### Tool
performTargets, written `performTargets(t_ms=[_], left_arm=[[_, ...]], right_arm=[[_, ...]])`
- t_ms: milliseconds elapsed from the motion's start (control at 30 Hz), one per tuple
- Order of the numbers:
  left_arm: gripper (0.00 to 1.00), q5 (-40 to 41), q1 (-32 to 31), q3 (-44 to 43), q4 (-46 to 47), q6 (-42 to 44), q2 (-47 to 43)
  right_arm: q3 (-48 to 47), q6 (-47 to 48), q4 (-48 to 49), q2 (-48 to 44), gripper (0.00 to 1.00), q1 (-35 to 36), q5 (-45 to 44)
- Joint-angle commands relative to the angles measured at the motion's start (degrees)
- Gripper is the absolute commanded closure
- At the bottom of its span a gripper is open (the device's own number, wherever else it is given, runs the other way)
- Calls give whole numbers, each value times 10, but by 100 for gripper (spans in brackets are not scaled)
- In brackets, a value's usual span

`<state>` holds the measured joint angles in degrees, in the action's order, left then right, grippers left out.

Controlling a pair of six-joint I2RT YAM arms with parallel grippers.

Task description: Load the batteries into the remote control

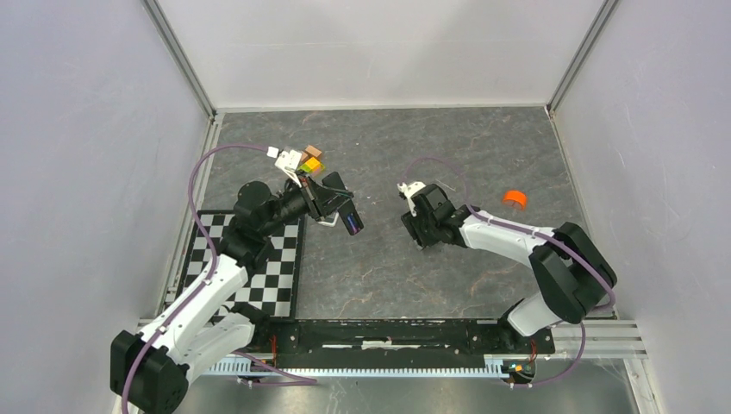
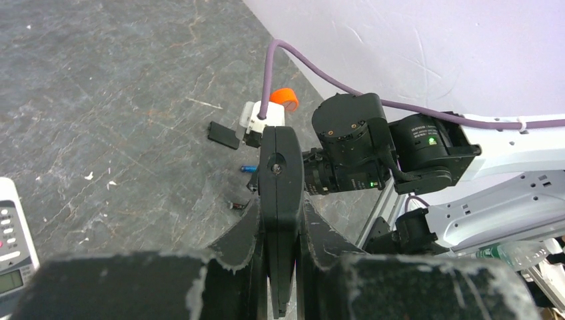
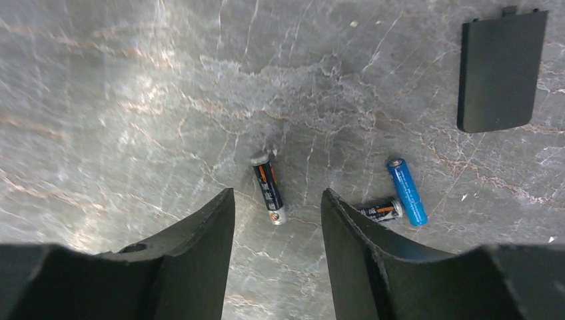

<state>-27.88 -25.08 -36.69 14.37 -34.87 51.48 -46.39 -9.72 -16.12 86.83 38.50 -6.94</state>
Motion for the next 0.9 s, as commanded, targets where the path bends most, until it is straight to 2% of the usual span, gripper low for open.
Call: performTargets(t_ms=[0,167,367,500,667,867], left_arm=[[98,19,3,-15,-4,4,6],[98,19,2,-17,-7,5,7],[98,22,2,-18,-10,8,10],[98,22,3,-18,-10,7,13],[98,23,3,-15,-11,7,13],[98,24,3,-11,-11,6,16]], right_arm=[[-30,79,-34,21,47,0,17],[-53,80,-43,55,60,0,24],[-66,83,-57,71,70,-1,30],[-80,79,-84,86,73,-1,44],[-89,74,-114,92,69,-3,50],[-85,88,-131,94,73,-4,58]])
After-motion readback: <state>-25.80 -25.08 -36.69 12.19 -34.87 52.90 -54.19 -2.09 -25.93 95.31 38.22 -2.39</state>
